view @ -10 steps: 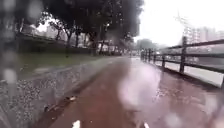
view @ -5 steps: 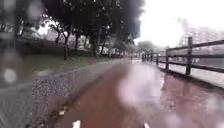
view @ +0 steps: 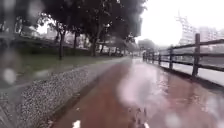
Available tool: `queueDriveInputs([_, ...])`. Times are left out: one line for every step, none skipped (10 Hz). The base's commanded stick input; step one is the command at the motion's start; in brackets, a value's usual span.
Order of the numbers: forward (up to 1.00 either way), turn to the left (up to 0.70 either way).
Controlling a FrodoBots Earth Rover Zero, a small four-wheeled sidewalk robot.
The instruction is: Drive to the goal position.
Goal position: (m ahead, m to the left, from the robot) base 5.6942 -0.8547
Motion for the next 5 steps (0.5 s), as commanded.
queueDriveInputs([0.70,0.00])
queueDriveInputs([0.70,0.00])
queueDriveInputs([0.70,0.00])
queueDriveInputs([0.70,0.00])
queueDriveInputs([0.70,0.00])
